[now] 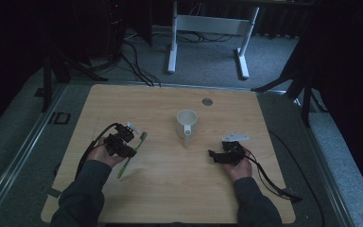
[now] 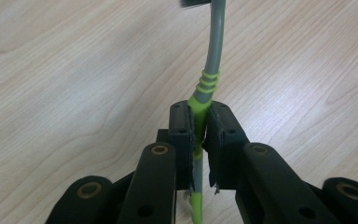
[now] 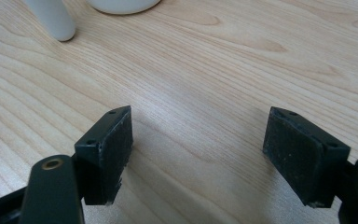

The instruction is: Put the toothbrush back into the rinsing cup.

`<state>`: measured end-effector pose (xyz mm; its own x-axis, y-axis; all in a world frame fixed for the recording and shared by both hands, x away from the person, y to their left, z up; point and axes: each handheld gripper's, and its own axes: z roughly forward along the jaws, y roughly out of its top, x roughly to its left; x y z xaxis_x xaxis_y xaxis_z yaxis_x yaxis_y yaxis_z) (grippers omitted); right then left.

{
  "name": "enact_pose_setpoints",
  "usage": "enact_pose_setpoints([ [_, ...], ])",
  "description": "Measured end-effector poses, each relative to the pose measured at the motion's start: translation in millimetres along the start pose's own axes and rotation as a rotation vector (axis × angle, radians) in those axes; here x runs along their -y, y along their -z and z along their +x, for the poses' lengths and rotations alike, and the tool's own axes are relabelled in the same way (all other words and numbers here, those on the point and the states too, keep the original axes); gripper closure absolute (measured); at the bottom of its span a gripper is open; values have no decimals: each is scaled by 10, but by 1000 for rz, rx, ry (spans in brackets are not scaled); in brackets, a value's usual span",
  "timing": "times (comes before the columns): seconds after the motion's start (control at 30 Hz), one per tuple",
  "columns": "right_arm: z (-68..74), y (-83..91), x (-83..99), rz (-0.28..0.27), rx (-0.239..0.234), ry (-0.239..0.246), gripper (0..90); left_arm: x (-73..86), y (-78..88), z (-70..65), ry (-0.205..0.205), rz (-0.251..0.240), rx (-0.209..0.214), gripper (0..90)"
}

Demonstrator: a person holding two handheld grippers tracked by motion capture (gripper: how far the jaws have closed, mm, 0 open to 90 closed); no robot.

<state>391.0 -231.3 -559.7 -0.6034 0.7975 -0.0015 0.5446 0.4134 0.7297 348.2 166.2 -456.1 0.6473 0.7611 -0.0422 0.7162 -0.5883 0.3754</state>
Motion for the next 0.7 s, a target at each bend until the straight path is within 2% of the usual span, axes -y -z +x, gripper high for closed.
enact_pose_setpoints([
  [0.23, 1, -2, -1, -1, -1, 0, 236, -20, 70, -5, 1, -38, 3, 812],
  [0.47, 1, -2, -2, -1, -1, 0, 235, -68, 148, -40, -24, -93, -3, 811],
  [0.7, 2, -2, -2, -1, -1, -1, 236, -112, 179, -65, -13, -157, -21, 812],
])
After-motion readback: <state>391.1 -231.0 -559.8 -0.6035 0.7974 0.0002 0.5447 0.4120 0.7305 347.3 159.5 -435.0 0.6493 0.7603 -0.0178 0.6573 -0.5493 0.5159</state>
